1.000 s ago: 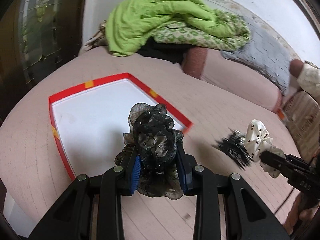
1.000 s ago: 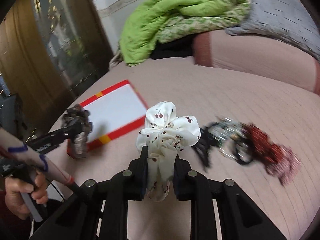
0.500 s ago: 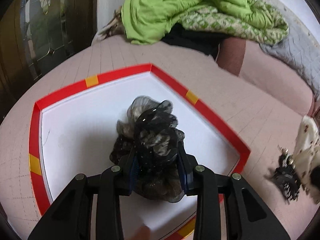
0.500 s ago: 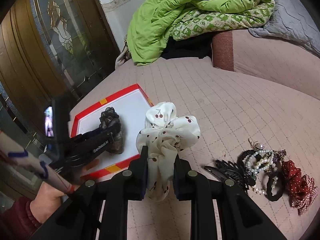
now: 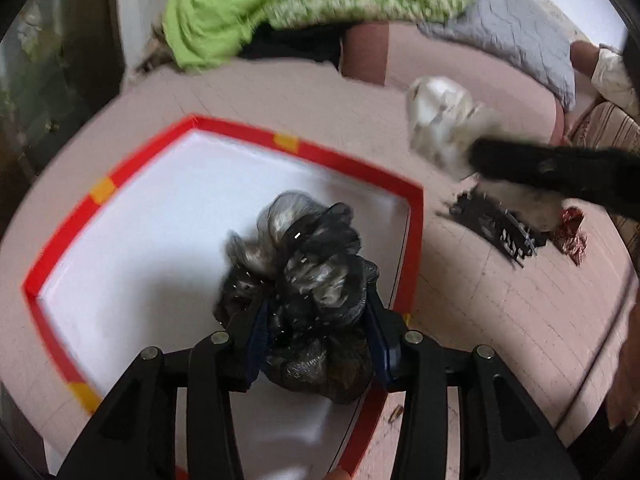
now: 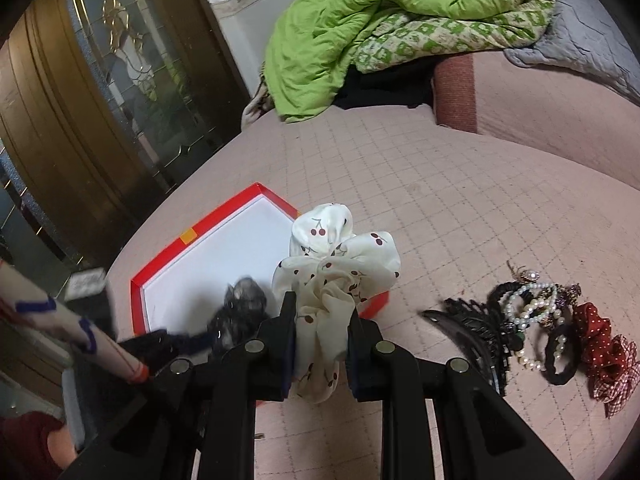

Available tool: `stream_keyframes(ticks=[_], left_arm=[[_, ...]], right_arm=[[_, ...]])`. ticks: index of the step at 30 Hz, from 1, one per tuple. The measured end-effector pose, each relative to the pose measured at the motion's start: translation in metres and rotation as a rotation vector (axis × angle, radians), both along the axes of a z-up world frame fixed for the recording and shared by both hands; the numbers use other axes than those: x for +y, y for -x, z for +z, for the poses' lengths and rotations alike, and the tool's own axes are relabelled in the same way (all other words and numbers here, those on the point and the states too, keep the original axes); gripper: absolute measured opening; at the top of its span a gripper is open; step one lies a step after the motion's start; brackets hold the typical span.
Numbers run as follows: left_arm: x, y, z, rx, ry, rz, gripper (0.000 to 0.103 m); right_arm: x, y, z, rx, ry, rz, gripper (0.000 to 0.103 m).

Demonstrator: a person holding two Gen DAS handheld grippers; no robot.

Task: Organize jewelry
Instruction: 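Carry both scrunchies to the red-rimmed tray and release them inside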

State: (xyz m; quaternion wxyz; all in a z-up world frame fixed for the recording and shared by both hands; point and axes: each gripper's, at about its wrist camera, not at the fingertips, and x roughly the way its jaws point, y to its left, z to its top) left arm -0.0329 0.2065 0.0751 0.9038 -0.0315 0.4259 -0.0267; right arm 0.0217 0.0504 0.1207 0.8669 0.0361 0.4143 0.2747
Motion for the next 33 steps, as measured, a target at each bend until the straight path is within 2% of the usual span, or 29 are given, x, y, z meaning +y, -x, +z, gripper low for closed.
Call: stream_keyframes(ticks=[3,7,9,12,13,18,23,25,29,30,33], left_arm=[[0.027,0.003,0.019,-0.028,0.056,0.064,0.042],[0.065,-0.017,0.028,-0.019,0.026,0.133,0.042],[0.083,-0.037,0.024,0.007,0.014,0.158,0.043],[0.104,-0.067,0.014,0.049,0.05,0.17,0.043],[0.106,-0.075,0.011,0.062,0.038,0.174,0.043],[0.125,-0.106,-0.001,0.077,0.026,0.195,0.044],[0.126,-0.11,-0.002,0.068,0.014,0.17,0.06],[0.127,-0.109,-0.002,0.064,0.003,0.171,0.061],[0.129,-0.105,0.002,0.059,0.029,0.177,0.062],[0.13,-0.104,0.004,0.054,0.035,0.178,0.062],[0.13,-0.1,0.012,0.042,0.04,0.185,0.063]], right_arm=[[0.007,-0.003,0.001,0.002,0.004,0.007,0.022],[0.03,-0.014,-0.001,0.019,0.017,0.039,0.022],[0.045,-0.022,-0.005,0.029,0.026,0.063,0.022],[0.071,-0.039,-0.015,0.063,0.021,0.078,0.022],[0.082,-0.045,-0.017,0.062,0.022,0.088,0.022],[0.118,-0.074,-0.039,0.094,0.059,0.108,0.023],[0.132,-0.091,-0.058,0.124,0.105,0.115,0.027],[0.132,-0.091,-0.059,0.122,0.11,0.113,0.039],[0.128,-0.086,-0.054,0.099,0.115,0.107,0.053],[0.125,-0.084,-0.051,0.093,0.114,0.106,0.06],[0.117,-0.077,-0.041,0.068,0.106,0.105,0.061]])
